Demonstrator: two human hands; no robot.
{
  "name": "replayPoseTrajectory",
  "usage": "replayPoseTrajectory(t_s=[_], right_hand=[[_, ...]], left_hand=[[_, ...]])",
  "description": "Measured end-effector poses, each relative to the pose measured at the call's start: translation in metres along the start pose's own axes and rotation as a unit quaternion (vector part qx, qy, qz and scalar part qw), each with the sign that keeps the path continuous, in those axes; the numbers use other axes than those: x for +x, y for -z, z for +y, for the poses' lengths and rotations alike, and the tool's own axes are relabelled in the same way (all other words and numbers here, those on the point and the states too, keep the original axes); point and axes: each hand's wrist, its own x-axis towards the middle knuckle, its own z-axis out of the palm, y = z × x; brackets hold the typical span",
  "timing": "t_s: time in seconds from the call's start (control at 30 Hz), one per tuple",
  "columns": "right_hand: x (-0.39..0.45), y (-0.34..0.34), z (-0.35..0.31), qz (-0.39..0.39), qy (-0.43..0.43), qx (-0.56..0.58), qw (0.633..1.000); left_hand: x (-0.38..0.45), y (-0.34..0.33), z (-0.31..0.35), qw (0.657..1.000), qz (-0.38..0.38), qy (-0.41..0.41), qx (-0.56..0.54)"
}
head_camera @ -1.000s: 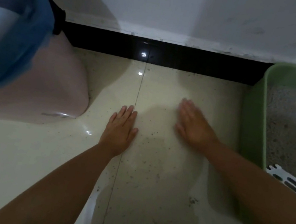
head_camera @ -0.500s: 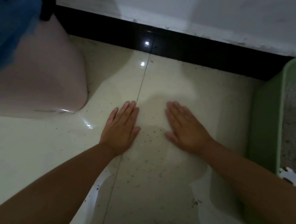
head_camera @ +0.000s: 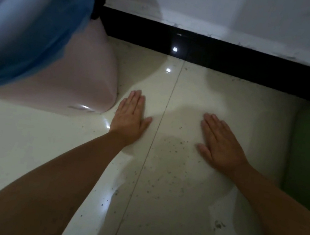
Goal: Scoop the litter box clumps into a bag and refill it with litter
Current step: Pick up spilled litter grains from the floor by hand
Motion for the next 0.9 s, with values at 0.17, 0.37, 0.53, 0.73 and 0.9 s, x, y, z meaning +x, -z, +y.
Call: replayPoseTrajectory(t_s=[0.17, 0.37, 0.53, 0.73, 0.9], right_hand=[[0.001, -0.006, 0.005, 0.045, 0.017, -0.013, 0.999], [0.001, -0.003, 0.006, 0.083, 0.031, 0.032, 0.996], [0.006, -0.001, -0.003, 0.056, 0.037, -0.015, 0.998], [0.038, -0.003, -0.041, -0.012, 0.132, -0.034, 0.991], [0.028, -0.017, -0.081, -0.049, 0.250, -0.037, 0.966]], left_hand=[[0.001, 0.002, 0.022, 0.993, -0.016, -0.114, -0.003], [-0.018, -0.014, 0.059, 0.953, -0.097, -0.280, 0.054], [-0.047, -0.014, 0.040, 0.956, -0.051, -0.289, -0.031], [-0.082, -0.023, -0.026, 0.991, 0.043, -0.126, -0.016], [-0.121, -0.029, -0.063, 0.997, 0.016, 0.040, -0.061]])
